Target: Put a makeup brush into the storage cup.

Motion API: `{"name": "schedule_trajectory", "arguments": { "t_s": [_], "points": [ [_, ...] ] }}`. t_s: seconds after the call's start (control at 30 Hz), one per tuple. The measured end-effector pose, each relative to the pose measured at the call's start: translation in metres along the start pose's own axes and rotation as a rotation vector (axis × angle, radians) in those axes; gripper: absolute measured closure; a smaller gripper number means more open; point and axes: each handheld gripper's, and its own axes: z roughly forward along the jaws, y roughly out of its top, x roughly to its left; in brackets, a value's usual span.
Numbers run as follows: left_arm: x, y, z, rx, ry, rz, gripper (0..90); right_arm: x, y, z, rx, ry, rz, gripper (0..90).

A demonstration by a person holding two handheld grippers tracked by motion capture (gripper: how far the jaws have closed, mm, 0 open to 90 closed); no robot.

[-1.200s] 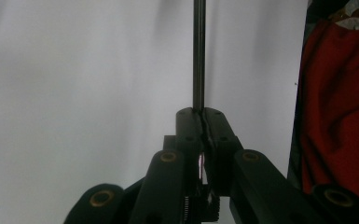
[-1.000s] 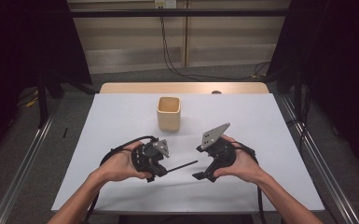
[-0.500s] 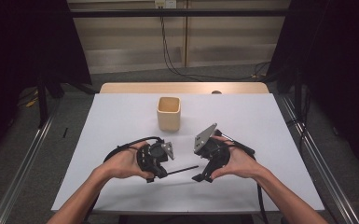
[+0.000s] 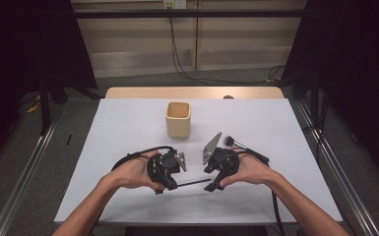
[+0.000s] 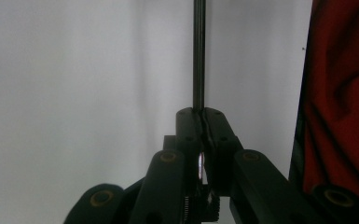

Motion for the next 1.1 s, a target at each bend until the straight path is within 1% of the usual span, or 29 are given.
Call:
{"name": "schedule_trajectory", "arguments": {
  "t_s": [0.03, 0.07, 0.1, 0.13, 0.17, 0.23, 0.3, 0.4, 0.43, 0.47, 0.5, 0.53, 0.57, 0.6, 0.67, 0.7, 0.73, 0.8, 0.87, 0.93, 1.0, 1.03, 1.07, 1.1],
  "points": [
    [-0.0005, 0.0002, 0.0002, -0.001, 0.001, -0.003, 85.8, 0.0001, 0.0002, 0.0000, 0.003, 0.002, -0.007, 38.9],
    [0.0002, 0.0005, 0.0001, 0.006, -0.003, 0.016, 85.9, 0.0015, 0.0008, 0.0003, 0.006, 0.000, -0.011, 42.0],
    [-0.0001, 0.0005, 0.0007, 0.001, 0.001, 0.016, 85.9, 0.0028, 0.0019, 0.0006, 0.002, 0.007, -0.014, 44.7],
    [-0.0009, 0.0006, 0.0019, -0.006, 0.007, 0.007, 85.9, 0.0030, 0.0024, 0.0006, 0.004, 0.009, -0.023, 46.9],
    [-0.0006, 0.0011, 0.0026, -0.006, -0.003, 0.002, 85.8, 0.0035, 0.0031, 0.0008, 0.005, 0.012, -0.027, 48.7],
    [-0.0010, 0.0018, 0.0023, -0.013, 0.010, -0.001, 85.9, 0.0040, 0.0042, 0.0021, 0.006, 0.023, -0.030, 52.9],
    [-0.0012, 0.0021, 0.0007, -0.027, 0.004, 0.005, 85.9, 0.0047, 0.0049, 0.0032, 0.009, 0.037, -0.038, 57.5],
    [-0.0007, 0.0018, 0.0014, -0.017, 0.005, 0.007, 85.9, 0.0046, 0.0056, 0.0039, 0.009, 0.041, -0.043, 64.6],
    [-0.0008, 0.0014, 0.0022, -0.018, 0.012, 0.004, 85.9, 0.0045, 0.0057, 0.0037, 0.009, 0.041, -0.043, 65.4],
    [0.0005, 0.0016, 0.0014, -0.007, 0.007, 0.013, 85.9, 0.0046, 0.0059, 0.0036, 0.008, 0.045, -0.038, 66.5],
    [0.0007, 0.0015, 0.0016, -0.011, 0.007, 0.012, 85.9, 0.0045, 0.0060, 0.0036, 0.008, 0.045, -0.039, 69.1],
    [0.0002, 0.0018, 0.0022, -0.016, 0.005, 0.003, 85.8, 0.0046, 0.0062, 0.0035, 0.011, 0.051, -0.038, 70.4],
    [0.0002, 0.0022, 0.0028, -0.013, 0.000, 0.007, 85.9, 0.0045, 0.0065, 0.0037, 0.007, 0.045, -0.041, 70.7],
    [0.0008, 0.0025, 0.0028, -0.004, -0.002, 0.020, 85.9, 0.0042, 0.0070, 0.0039, 0.003, 0.046, -0.041, 72.4],
    [0.0000, 0.0029, 0.0037, -0.006, 0.002, 0.013, 85.9, 0.0043, 0.0072, 0.0041, 0.004, 0.050, -0.041, 73.3],
    [0.0002, 0.0038, 0.0042, 0.002, -0.002, 0.021, 85.9, 0.0042, 0.0082, 0.0052, 0.000, 0.055, -0.043, 75.5],
    [-0.0002, 0.0038, 0.0048, -0.010, -0.002, 0.008, 85.9, 0.0042, 0.0084, 0.0053, 0.001, 0.056, -0.047, 76.6],
    [0.0004, 0.0038, 0.0045, -0.015, -0.001, 0.009, 85.9, 0.0043, 0.0090, 0.0060, -0.002, 0.059, -0.054, 79.0],
    [0.0003, 0.0036, 0.0048, -0.016, -0.001, 0.010, 85.9, 0.0048, 0.0094, 0.0059, 0.003, 0.063, -0.052, 81.9],
    [0.0001, 0.0038, 0.0047, -0.014, -0.001, 0.012, 85.9, 0.0037, 0.0091, 0.0058, -0.007, 0.062, -0.058, 84.1],
    [0.0007, 0.0046, 0.0044, -0.005, 0.003, 0.025, 85.9, 0.0034, 0.0087, 0.0061, 0.000, 0.059, -0.055, 84.4],
    [0.0006, 0.0048, 0.0052, -0.007, 0.002, 0.031, 85.9, 0.0033, 0.0086, 0.0062, 0.001, 0.065, -0.053, 84.6],
    [0.0012, 0.0051, 0.0058, 0.001, 0.005, 0.045, 85.9, 0.0033, 0.0086, 0.0068, 0.003, 0.072, -0.054, 84.9],
    [0.0014, 0.0052, 0.0062, 0.003, 0.004, 0.047, 85.8, 0.0030, 0.0085, 0.0072, 0.008, 0.073, -0.061, 85.3]
  ]
}}
